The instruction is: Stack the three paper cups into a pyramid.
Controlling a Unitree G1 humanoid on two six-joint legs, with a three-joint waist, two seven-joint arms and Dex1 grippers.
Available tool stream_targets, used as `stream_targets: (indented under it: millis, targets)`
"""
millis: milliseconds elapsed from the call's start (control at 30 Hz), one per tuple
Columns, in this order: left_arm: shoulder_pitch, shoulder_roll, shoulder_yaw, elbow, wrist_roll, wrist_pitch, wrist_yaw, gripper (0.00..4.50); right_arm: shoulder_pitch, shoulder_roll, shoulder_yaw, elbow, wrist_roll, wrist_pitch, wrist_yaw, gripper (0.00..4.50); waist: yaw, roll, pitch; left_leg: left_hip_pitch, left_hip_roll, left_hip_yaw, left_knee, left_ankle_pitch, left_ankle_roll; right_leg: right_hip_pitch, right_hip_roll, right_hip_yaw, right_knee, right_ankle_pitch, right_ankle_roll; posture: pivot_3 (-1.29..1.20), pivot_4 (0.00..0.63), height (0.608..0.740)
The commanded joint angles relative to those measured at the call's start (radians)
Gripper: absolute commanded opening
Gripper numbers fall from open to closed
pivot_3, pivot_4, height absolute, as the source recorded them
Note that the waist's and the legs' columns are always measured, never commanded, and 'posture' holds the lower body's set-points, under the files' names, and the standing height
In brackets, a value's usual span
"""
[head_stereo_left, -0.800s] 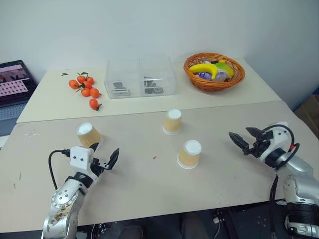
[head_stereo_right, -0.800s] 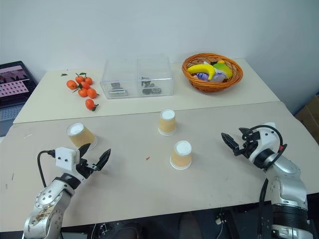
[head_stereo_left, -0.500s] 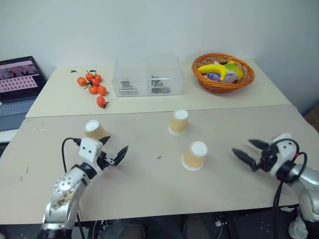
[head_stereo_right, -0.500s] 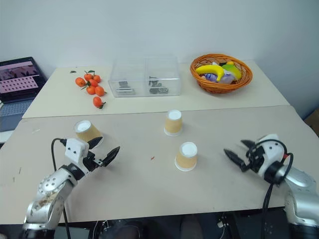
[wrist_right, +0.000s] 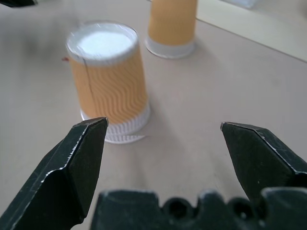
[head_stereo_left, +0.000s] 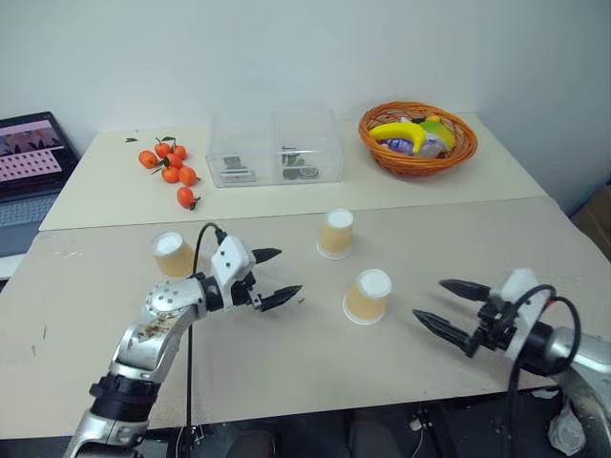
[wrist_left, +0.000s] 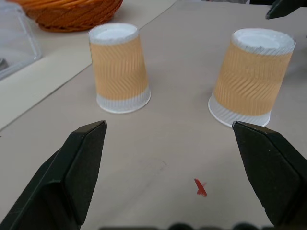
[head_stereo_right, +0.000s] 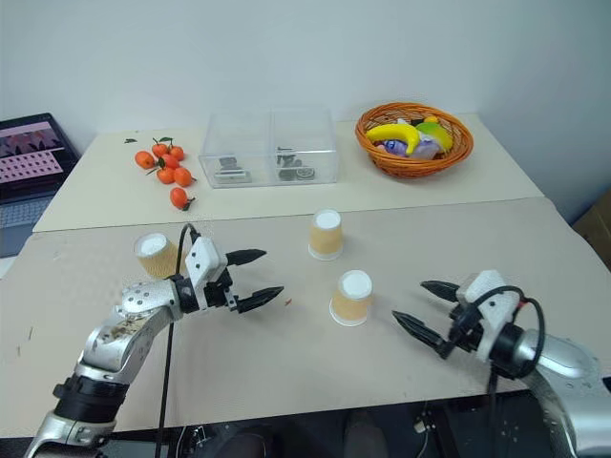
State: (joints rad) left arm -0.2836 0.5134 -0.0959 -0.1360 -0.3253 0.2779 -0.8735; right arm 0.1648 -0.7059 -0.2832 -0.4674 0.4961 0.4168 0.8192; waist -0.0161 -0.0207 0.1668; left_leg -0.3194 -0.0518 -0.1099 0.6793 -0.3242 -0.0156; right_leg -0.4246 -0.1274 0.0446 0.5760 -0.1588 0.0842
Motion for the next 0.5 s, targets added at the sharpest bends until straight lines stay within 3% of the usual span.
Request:
stream_targets:
  millis: [33,500]
  targets:
    - [-0.007,0.008,0.016,0.003,0.015,-0.021,0.006,4.5,-0.022,0.017,0.017,-0.019,0.014,0.008,-0.021,4.46,0.002,0.0,0.0,0.001,0.0,0.0,0.0,0.0,0.0,-0.002,0.0,0.0,-0.001,0.003,-0.005,0.0,0.15,0.738]
    - [0.063,0.028,0.049,-0.041,0.013,-0.001,0.05,4.5,-0.12,0.074,0.14,-0.007,0.045,0.038,-0.009,4.46,0.003,0.0,0.0,0.001,0.0,0.0,0.001,0.0,0.0,-0.001,0.0,0.0,0.0,-0.001,0.001,0.0,0.15,0.738]
